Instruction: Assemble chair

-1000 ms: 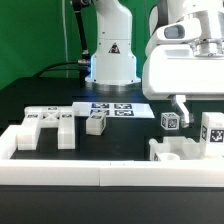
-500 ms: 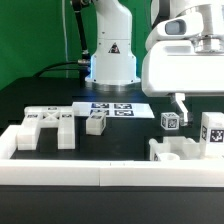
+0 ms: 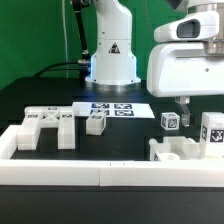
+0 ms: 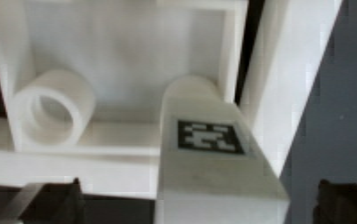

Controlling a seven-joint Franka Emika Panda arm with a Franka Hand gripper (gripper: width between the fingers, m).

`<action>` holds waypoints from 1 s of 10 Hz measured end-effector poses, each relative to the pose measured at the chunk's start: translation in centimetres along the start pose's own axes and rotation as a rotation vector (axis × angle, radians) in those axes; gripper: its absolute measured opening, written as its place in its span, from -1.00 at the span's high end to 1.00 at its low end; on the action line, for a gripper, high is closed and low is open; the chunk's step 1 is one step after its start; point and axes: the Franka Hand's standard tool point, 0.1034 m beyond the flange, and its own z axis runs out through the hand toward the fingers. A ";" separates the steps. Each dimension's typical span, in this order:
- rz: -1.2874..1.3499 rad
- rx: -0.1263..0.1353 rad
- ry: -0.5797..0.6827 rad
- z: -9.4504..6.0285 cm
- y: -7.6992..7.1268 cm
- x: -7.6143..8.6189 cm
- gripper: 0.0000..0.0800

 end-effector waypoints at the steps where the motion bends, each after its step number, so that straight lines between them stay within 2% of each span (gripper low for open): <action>1: 0.000 -0.001 0.003 0.0 0.0 0.0 -0.62; 2: 0.000 -0.001 0.003 0.0 0.0 0.0 -0.56; 3: 0.000 -0.001 0.003 0.0 0.0 0.0 -0.23; 4: 0.000 -0.001 0.003 0.1 0.0 0.0 -0.23; 5: 0.006 -0.001 0.002 0.1 0.0 0.0 0.12; 6: 0.018 -0.001 0.002 0.1 0.0 0.0 0.28; 8: 0.053 0.001 0.002 0.1 0.0 0.0 0.28; 10: 0.213 0.001 0.001 0.1 -0.1 -0.1 0.28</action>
Offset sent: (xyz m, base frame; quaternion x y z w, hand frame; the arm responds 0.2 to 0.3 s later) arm 0.0000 0.0000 0.0000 0.0000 0.0000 0.0000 1.0000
